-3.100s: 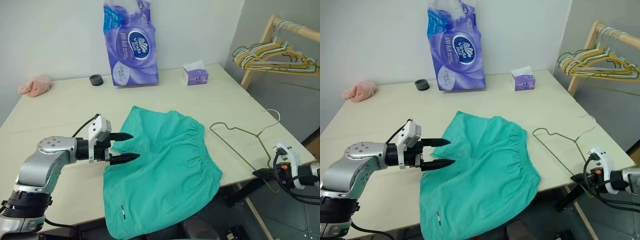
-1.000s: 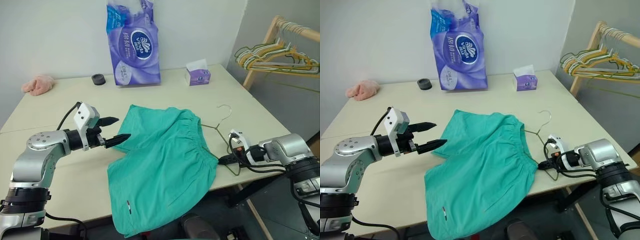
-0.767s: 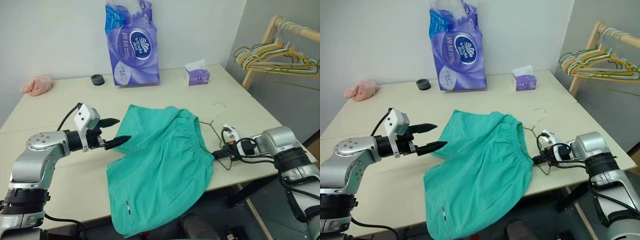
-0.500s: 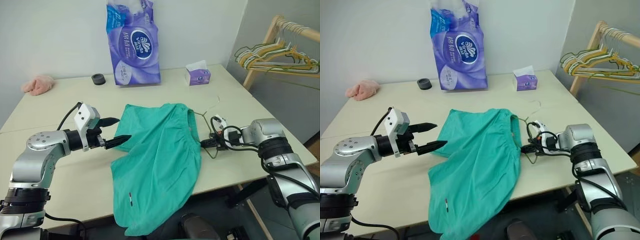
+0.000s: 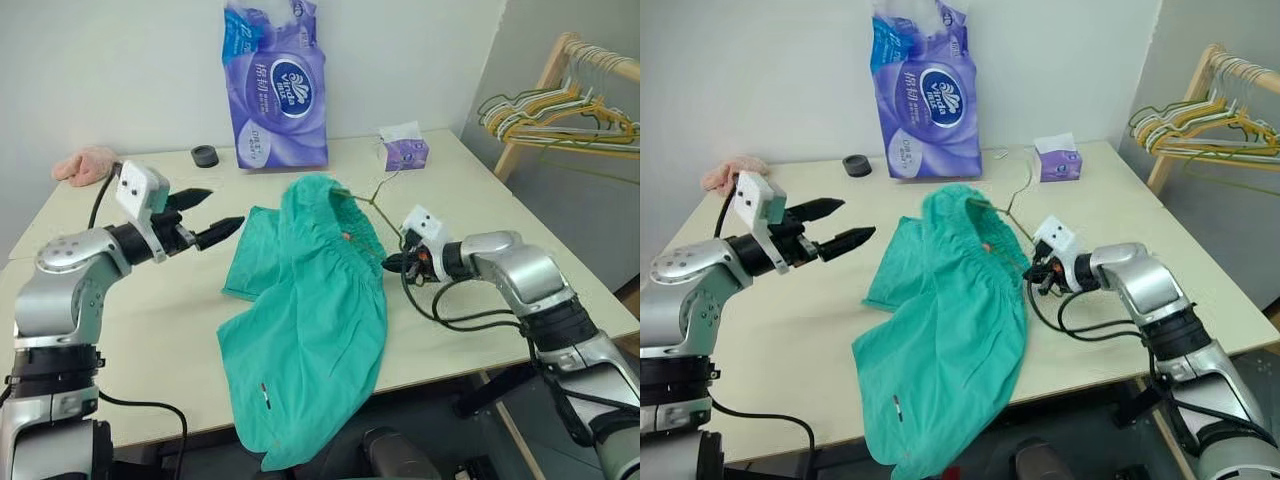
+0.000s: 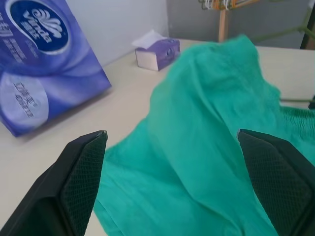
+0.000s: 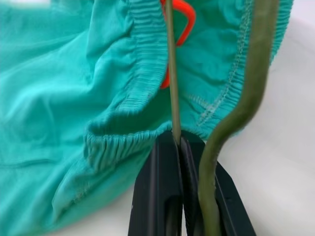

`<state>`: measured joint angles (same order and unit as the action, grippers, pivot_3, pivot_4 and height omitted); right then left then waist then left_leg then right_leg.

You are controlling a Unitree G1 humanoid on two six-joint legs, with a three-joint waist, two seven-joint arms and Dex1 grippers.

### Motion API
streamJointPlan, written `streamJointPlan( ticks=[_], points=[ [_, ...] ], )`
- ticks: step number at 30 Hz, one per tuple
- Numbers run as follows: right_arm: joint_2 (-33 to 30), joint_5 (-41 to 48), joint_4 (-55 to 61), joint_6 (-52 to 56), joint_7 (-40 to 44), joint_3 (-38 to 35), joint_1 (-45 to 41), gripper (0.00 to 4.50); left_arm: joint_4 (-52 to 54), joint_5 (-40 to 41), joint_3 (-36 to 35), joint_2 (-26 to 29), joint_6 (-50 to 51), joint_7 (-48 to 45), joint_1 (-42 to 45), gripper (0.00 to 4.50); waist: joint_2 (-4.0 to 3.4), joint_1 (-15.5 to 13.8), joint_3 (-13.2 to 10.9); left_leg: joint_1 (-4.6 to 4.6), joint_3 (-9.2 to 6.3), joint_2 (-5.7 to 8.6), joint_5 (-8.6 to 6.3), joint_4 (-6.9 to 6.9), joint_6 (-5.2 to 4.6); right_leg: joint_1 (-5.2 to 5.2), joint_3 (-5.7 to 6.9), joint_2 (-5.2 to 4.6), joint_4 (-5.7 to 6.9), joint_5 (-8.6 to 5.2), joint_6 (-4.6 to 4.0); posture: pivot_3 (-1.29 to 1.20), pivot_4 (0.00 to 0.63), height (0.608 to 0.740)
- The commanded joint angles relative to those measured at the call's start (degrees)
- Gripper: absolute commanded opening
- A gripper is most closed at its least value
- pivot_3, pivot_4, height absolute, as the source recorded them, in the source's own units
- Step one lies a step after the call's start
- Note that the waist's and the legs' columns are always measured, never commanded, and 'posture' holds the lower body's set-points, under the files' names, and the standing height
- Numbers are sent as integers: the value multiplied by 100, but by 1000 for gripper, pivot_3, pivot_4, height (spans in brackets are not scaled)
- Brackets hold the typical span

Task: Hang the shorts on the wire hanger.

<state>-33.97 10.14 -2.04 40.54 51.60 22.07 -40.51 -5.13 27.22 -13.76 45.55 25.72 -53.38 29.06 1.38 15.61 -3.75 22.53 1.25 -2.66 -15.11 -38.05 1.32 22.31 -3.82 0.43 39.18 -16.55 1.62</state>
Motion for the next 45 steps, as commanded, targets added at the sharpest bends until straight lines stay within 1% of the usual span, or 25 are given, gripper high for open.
streamJointPlan(
  ticks=[1,5,9,11,15,19,26,30,33,44,45],
  points=[
    [-200,-574,376,-901,60,230,-18,0,91,178,44,349,83,-547,385,4473,0,13,0,0,0,0,0,0,0,0,0,0,0,0,0,-237,0,740],
    [-186,-846,410,-1222,78,305,-23,0,-29,-110,449,569,-152,-1071,487,4473,-1,45,1,-7,1,0,1,0,1,-1,-3,0,4,0,0,-240,0,740],
    [-166,-1054,445,-1442,145,338,-51,0,113,-349,929,763,-435,-1738,333,4473,-1,44,1,-10,-3,0,2,0,2,-1,0,0,14,0,-1,-244,0,740],
    [-177,-1156,456,-1565,181,357,-51,0,68,-617,1158,811,-777,-1901,307,4473,-1,42,0,-10,-3,0,2,-1,2,0,0,0,16,-1,-1,-244,0,740],
    [-213,-1388,564,-1873,266,396,-16,0,-380,-961,1300,497,-1244,-1647,592,4473,-1,30,0,-10,-4,1,2,-3,2,-1,1,0,18,0,-1,-249,0,740],
    [-208,-1535,682,-2034,353,393,20,0,-436,-1115,1455,375,-1461,-1779,563,4473,-1,34,1,-9,-5,2,2,-5,1,-1,1,0,21,-1,-1,-253,0,740],
    [-144,-1685,727,-2157,430,350,-25,0,-140,-1139,1774,379,-1430,-2204,248,4473,-1,53,1,-11,-8,0,2,-5,1,0,2,0,28,-1,-1,-256,0,740],
    [-118,-1697,759,-2237,456,321,-64,0,-265,-1254,1856,347,-1484,-2208,246,4473,-1,65,1,-10,-13,1,2,-6,1,0,6,0,29,-1,-1,-260,0,740],
    [-90,-1683,818,-2360,462,273,-57,0,-474,-1317,1831,235,-1523,-2076,341,3854,-1,67,1,-10,-15,2,2,-6,1,-1,7,0,29,-1,-1,-262,0,740],
    [8,-1589,999,-2819,529,188,-5,0,-300,-1407,1959,106,-1521,-2159,124,439,0,96,1,-8,-26,2,2,-8,1,-1,14,-1,31,-1,-1,-267,0,740],
    [4,-1578,1011,-2855,559,195,6,0,-287,-1402,1951,98,-1502,-2161,118,247,0,94,1,-6,-27,3,2,-9,1,-1,16,-1,31,-1,-1,-267,0,740]
  ],
)
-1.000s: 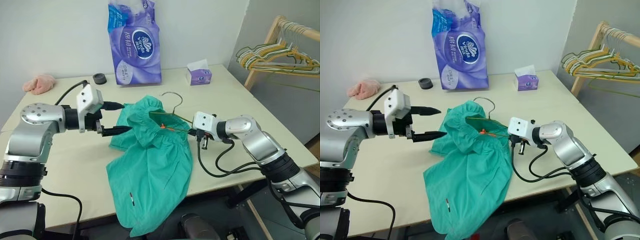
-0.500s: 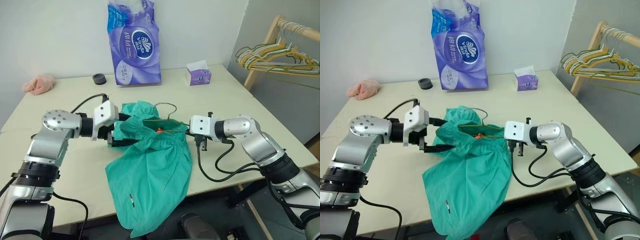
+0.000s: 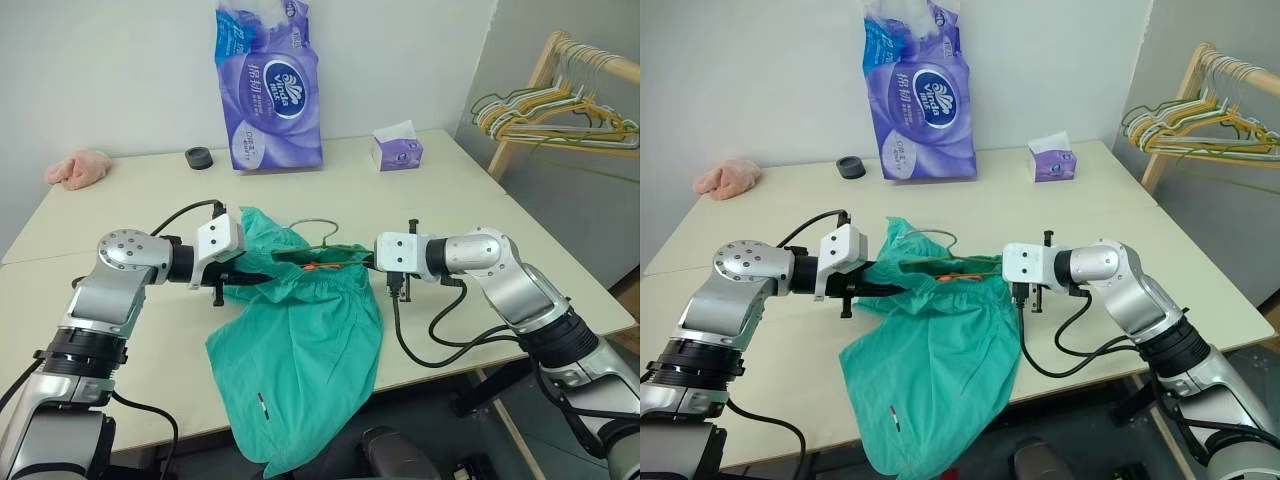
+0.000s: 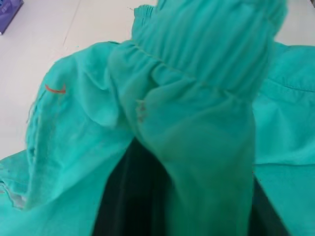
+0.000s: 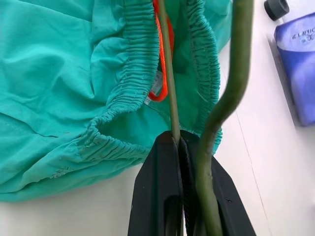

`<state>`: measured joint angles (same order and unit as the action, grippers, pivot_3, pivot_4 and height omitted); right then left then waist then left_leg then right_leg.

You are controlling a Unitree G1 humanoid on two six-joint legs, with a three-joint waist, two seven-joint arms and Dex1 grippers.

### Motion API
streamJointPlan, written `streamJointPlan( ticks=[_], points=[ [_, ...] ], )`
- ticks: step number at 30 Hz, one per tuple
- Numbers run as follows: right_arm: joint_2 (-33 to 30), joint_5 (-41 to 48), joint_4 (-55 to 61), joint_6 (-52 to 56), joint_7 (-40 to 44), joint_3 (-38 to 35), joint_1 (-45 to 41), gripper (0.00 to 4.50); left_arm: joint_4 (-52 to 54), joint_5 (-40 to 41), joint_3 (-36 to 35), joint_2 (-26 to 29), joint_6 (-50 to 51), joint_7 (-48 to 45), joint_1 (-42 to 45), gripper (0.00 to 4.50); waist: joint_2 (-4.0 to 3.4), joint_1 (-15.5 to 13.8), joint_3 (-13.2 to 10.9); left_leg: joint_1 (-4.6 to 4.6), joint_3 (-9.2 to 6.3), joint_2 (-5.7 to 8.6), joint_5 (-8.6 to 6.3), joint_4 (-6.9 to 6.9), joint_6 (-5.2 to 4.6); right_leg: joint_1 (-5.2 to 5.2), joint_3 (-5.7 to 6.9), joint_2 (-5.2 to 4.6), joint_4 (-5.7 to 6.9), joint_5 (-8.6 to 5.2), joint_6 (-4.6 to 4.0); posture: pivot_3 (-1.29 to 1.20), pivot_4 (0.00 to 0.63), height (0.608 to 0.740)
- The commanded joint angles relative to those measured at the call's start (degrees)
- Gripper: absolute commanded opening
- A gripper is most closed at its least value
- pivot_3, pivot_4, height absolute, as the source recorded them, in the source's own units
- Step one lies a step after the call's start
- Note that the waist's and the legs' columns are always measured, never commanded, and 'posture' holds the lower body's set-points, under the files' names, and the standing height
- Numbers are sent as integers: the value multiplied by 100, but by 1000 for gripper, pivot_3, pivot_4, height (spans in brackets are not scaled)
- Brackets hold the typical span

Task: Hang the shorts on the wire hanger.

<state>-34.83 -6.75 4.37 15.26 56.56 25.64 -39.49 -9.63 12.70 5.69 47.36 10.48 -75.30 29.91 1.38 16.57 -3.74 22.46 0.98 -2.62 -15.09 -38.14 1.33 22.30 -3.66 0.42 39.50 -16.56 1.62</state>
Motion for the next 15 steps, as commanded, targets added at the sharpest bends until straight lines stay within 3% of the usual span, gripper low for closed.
streamJointPlan(
  ticks=[1,7,10,15],
  points=[
    [89,118,376,-382,95,-155,-89,0,171,59,-5,-91,48,29,27,139,0,2,0,1,0,2,0,-1,0,0,0,-2,0,0,0,-267,0,740],
    [-72,166,345,-781,448,-142,0,0,196,105,-55,-84,176,-5,-6,117,0,47,0,0,-8,2,0,0,0,-1,6,-2,3,-1,0,-265,0,740],
    [-172,148,233,-802,504,-227,50,791,193,118,-106,-59,241,-9,-43,113,0,72,0,0,-10,2,0,-1,0,-1,8,-2,3,-1,1,-264,0,740],
    [-562,62,-155,-1062,587,-438,141,2547,240,137,-189,-9,302,67,-155,38,0,74,0,1,-15,3,0,-1,0,-3,11,-2,3,-1,1,-262,0,740]
  ],
)
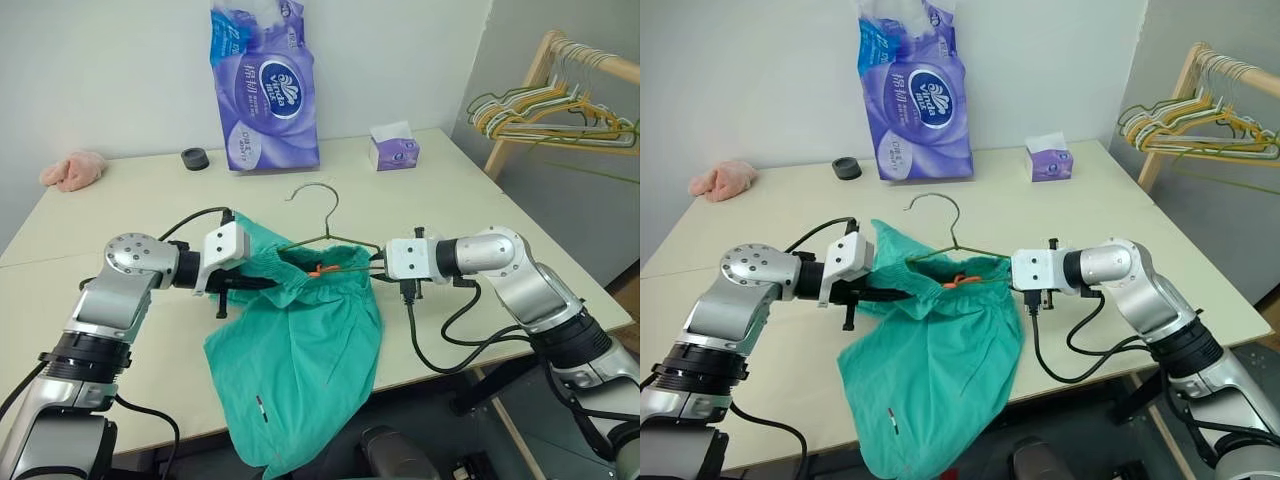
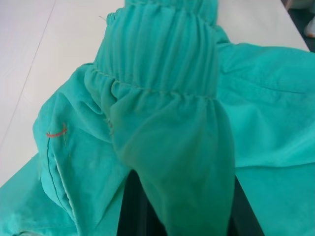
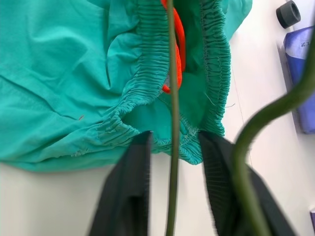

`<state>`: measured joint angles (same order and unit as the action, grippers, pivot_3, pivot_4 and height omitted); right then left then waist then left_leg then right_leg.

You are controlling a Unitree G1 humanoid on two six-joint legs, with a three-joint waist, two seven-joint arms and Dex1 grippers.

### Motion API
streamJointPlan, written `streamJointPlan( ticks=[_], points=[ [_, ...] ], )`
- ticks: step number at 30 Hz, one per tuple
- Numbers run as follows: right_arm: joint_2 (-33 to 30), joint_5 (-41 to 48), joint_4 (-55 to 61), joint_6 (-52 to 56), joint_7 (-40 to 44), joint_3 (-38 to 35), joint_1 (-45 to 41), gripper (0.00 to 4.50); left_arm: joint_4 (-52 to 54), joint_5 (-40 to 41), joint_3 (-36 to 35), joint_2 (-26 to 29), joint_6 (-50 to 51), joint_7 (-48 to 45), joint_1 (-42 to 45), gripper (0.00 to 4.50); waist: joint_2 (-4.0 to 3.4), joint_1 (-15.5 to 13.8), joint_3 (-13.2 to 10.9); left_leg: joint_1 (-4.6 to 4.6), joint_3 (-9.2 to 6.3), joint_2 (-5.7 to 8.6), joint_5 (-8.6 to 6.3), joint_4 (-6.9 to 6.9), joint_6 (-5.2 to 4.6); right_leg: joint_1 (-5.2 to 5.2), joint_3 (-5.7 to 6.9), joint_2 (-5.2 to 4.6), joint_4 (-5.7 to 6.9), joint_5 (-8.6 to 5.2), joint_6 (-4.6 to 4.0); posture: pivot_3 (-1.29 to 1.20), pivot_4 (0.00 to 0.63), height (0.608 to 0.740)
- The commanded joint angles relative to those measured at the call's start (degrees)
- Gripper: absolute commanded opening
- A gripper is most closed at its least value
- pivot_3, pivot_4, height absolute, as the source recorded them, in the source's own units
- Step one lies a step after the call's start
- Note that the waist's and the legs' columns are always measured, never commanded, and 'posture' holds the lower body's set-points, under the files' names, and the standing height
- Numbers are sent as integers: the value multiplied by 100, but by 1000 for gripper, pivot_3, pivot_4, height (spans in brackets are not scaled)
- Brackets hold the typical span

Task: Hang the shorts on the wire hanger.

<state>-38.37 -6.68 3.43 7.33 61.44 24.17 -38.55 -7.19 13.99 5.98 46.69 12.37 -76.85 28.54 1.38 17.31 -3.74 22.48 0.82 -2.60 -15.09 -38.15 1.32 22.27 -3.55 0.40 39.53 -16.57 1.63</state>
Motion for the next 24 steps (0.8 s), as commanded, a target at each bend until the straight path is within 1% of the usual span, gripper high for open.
streamJointPlan(
  ticks=[1,5,6,7,8,11,15,18,20,22,24],
  points=[
    [-297,54,-153,-300,106,-353,61,2893,10,10,-229,70,110,237,-39,16,0,-2,0,0,0,0,0,0,0,0,0,0,0,0,0,-261,0,740],
    [-844,178,-656,28,217,-749,261,4318,-94,-35,-316,120,38,400,-43,0,0,-18,1,2,-1,3,0,-1,0,-2,3,-4,-3,0,0,-260,0,740],
    [-919,440,-568,247,367,-881,441,4474,-125,-34,-339,133,25,435,-39,0,-1,-24,1,1,0,7,0,-2,0,-4,2,-7,-2,0,0,-261,0,740],
    [-911,763,-398,650,461,-1042,616,4474,-154,-26,-363,147,16,462,-39,0,2,-22,2,1,-1,8,0,-1,-1,-4,4,-8,-3,0,0,-268,0,740],
    [-775,1121,-185,1075,408,-1253,804,4474,-189,-19,-392,157,6,494,-32,0,5,-9,5,0,-3,3,0,-1,-1,-4,5,-6,-3,-1,1,-268,0,740],
    [-417,1527,354,1572,96,-1534,1346,4474,-268,7,-445,183,3,535,-2,0,8,32,13,-5,-12,-3,0,1,-1,-5,6,-1,6,-1,0,-276,0,740],
    [563,2047,1161,2395,-793,-1757,1945,4474,-249,44,-471,207,46,546,8,0,7,39,13,-11,-16,-6,0,5,-1,-3,5,11,21,-5,-2,-276,0,740],
    [973,1973,1447,2648,-1263,-1604,2097,4474,-161,88,-496,219,115,523,-20,0,7,21,13,-10,-15,0,0,3,0,-1,4,7,27,-9,3,-276,0,740],
    [1258,1710,1316,2726,-1769,-1467,2081,4474,-106,109,-503,218,160,525,-30,0,18,8,20,-8,-14,4,0,1,0,-1,4,2,26,-9,4,-269,0,740],
    [1404,1602,1195,2712,-2019,-1411,2057,4474,-67,116,-511,218,188,522,-43,0,23,-11,24,-7,-16,3,0,0,0,-1,7,2,27,-9,4,-269,0,740],
    [1523,1624,1145,2755,-2066,-1292,2032,4474,-11,128,-523,221,228,522,-68,0,23,-14,24,-7,-14,5,1,0,0,-2,7,0,27,-9,4,-261,0,740]
  ],
)
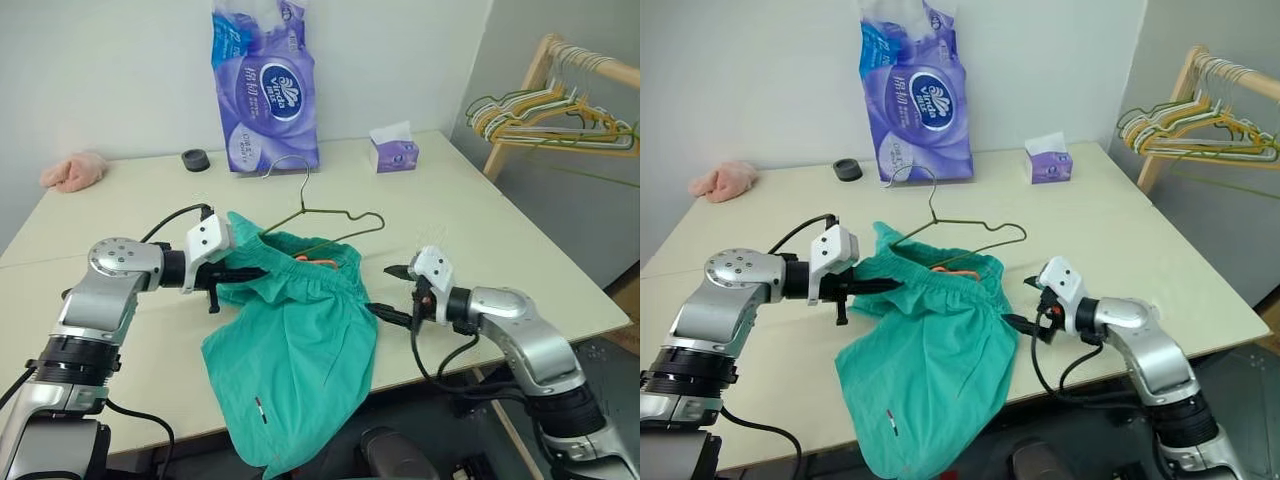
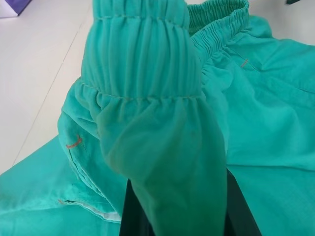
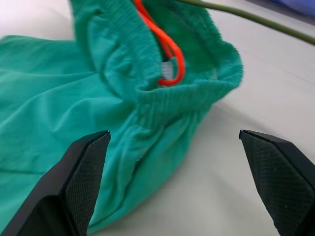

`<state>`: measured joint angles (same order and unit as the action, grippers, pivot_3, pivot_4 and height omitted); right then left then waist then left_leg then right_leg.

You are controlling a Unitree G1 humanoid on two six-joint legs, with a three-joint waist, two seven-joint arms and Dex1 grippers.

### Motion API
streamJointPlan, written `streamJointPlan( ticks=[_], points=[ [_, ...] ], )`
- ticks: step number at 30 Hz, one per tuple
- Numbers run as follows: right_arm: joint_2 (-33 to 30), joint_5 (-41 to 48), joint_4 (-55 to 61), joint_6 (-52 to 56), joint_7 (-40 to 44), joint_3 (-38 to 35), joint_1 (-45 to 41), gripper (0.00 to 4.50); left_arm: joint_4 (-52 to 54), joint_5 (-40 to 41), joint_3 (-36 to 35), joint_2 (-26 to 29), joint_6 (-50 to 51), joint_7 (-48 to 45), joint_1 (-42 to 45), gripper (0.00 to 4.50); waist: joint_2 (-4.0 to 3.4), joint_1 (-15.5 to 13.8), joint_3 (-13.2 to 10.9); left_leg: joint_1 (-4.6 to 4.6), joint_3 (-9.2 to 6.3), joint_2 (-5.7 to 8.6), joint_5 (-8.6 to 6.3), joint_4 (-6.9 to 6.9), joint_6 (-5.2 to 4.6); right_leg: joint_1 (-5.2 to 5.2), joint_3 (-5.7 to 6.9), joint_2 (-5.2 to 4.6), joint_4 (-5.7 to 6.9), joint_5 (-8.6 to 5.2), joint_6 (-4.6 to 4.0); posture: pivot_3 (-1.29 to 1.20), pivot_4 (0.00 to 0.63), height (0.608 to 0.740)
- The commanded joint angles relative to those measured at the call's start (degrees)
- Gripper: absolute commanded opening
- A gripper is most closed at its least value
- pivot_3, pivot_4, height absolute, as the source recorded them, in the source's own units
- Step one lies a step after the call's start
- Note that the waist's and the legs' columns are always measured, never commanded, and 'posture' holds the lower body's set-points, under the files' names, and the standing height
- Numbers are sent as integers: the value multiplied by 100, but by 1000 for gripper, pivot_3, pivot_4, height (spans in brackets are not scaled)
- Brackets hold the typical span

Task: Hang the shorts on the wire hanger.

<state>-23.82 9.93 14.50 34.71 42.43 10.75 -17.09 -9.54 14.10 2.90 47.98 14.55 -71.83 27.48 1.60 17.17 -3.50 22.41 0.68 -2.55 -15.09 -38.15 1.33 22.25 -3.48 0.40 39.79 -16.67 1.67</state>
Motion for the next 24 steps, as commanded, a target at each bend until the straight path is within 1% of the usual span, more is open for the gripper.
streamJointPlan(
  ticks=[1,5,9,11,12,14,15,16,17,22,24],
  points=[
    [143,74,52,177,-138,105,-124,4474,241,119,-218,91,23,28,34,0,1,2,1,0,1,0,0,0,0,0,0,0,0,0,0,-261,0,740],
    [371,114,-115,351,-199,338,-164,4474,253,127,-219,77,44,54,39,0,1,12,1,-1,-1,-3,0,1,0,0,0,2,0,0,0,-259,0,740],
    [784,-23,-643,362,-551,443,-321,4474,283,154,-242,66,65,88,29,0,3,18,2,-1,-2,-2,0,1,0,0,0,3,0,0,0,-257,0,740],
    [877,-105,-848,299,-701,444,-368,4474,301,168,-250,65,81,104,23,0,3,15,2,-1,-3,-2,0,1,0,1,1,2,0,0,0,-251,0,740],
    [932,-180,-997,149,-819,417,-388,4104,311,178,-265,63,92,126,16,0,3,8,2,0,-4,-3,0,2,0,1,1,2,0,0,0,-251,0,740],
    [1011,-285,-1182,-4,-1035,356,-420,3528,331,192,-291,74,104,153,-6,0,4,4,3,2,-4,-2,0,1,0,1,2,1,-1,0,0,-251,0,740],
    [1013,-338,-1221,-135,-1070,358,-424,3166,340,199,-306,79,109,170,-17,0,4,4,3,3,-4,-1,0,1,0,1,2,0,-1,0,0,-251,0,740],
    [1006,-354,-1239,-234,-1096,331,-418,2713,354,219,-332,83,126,185,-28,0,4,4,3,3,-4,-1,0,1,0,1,2,0,-1,0,0,-251,0,740],
    [998,-361,-1255,-315,-1109,316,-413,2475,364,231,-352,84,138,195,-36,0,4,5,3,3,-4,-1,0,1,0,2,2,0,-1,0,0,-251,0,740],
    [832,-191,-1282,-541,-898,74,-391,689,500,413,-491,100,319,204,-72,0,4,7,3,3,-5,-2,0,1,0,2,3,1,0,0,0,-245,0,740],
    [721,-71,-1305,-596,-804,-86,-380,7,660,675,-631,120,620,151,-74,0,4,7,3,3,-5,-2,0,1,0,2,3,1,-1,0,0,-247,0,740]
  ],
)
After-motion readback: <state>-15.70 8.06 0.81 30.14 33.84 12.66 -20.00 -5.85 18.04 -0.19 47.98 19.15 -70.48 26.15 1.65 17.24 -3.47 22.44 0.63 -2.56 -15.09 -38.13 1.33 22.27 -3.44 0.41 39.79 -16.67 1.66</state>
